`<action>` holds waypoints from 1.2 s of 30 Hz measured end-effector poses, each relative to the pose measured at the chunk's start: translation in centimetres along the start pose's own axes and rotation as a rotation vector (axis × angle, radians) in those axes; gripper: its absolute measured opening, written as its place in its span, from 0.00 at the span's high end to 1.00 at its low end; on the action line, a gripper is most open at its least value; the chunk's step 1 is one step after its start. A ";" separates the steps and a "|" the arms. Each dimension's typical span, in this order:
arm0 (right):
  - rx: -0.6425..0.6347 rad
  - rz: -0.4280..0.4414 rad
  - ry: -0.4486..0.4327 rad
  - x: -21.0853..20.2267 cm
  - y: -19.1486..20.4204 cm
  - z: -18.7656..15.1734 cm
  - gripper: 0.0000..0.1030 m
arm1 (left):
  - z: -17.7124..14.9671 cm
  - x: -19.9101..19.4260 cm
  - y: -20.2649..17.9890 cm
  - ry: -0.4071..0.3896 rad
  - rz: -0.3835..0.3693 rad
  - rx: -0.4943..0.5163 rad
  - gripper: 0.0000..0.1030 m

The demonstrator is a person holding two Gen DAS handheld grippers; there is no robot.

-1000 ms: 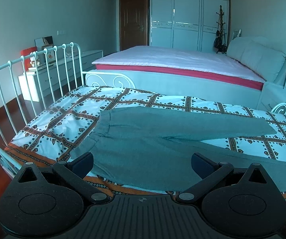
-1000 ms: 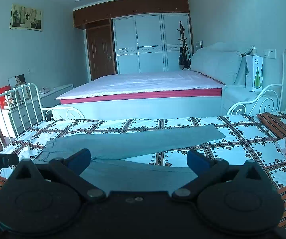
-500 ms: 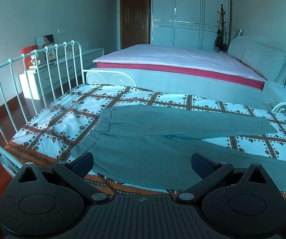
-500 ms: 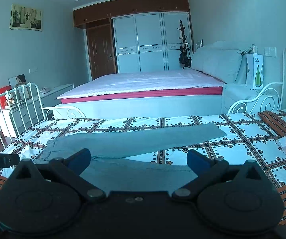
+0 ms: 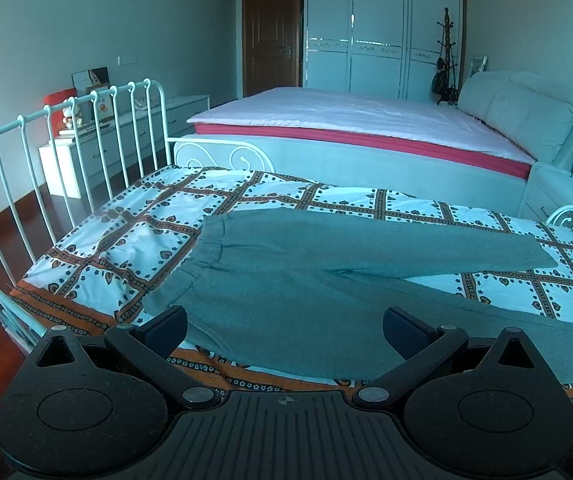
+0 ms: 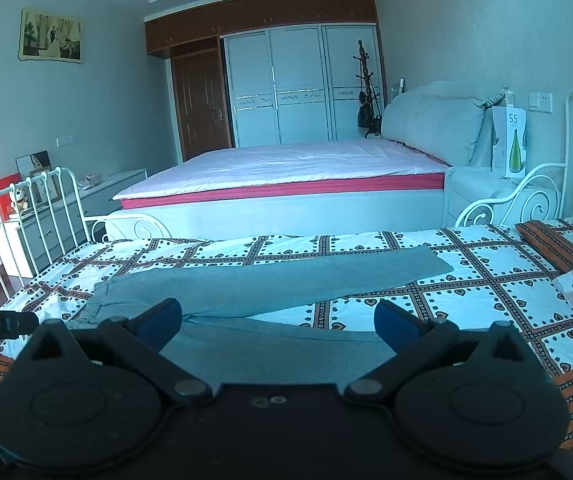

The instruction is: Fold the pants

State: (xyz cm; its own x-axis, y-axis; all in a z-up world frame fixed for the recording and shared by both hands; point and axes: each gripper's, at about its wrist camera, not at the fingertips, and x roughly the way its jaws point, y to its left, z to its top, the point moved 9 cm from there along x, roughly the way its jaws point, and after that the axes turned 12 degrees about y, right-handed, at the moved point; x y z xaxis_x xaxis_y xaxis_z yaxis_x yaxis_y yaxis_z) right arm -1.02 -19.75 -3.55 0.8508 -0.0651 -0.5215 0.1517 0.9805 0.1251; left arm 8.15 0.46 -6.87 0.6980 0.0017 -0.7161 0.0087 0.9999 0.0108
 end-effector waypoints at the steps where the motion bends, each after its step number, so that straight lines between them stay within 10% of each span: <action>1: 0.000 -0.001 0.000 0.0 0.0 0.0 0.06 | 0.0 0.0 0.0 0.001 -0.001 -0.001 0.00; 36: -0.011 -0.006 0.012 0.6 0.4 -0.1 0.06 | -0.4 0.7 0.4 0.020 0.007 -0.008 0.00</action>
State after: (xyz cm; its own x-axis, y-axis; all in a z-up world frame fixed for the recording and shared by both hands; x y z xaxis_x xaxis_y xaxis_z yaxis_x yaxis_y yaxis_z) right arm -0.50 -19.41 -3.95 0.8440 -0.0685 -0.5320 0.1507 0.9821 0.1127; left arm 8.36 0.90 -7.60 0.6832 0.0086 -0.7302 -0.0017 0.9999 0.0103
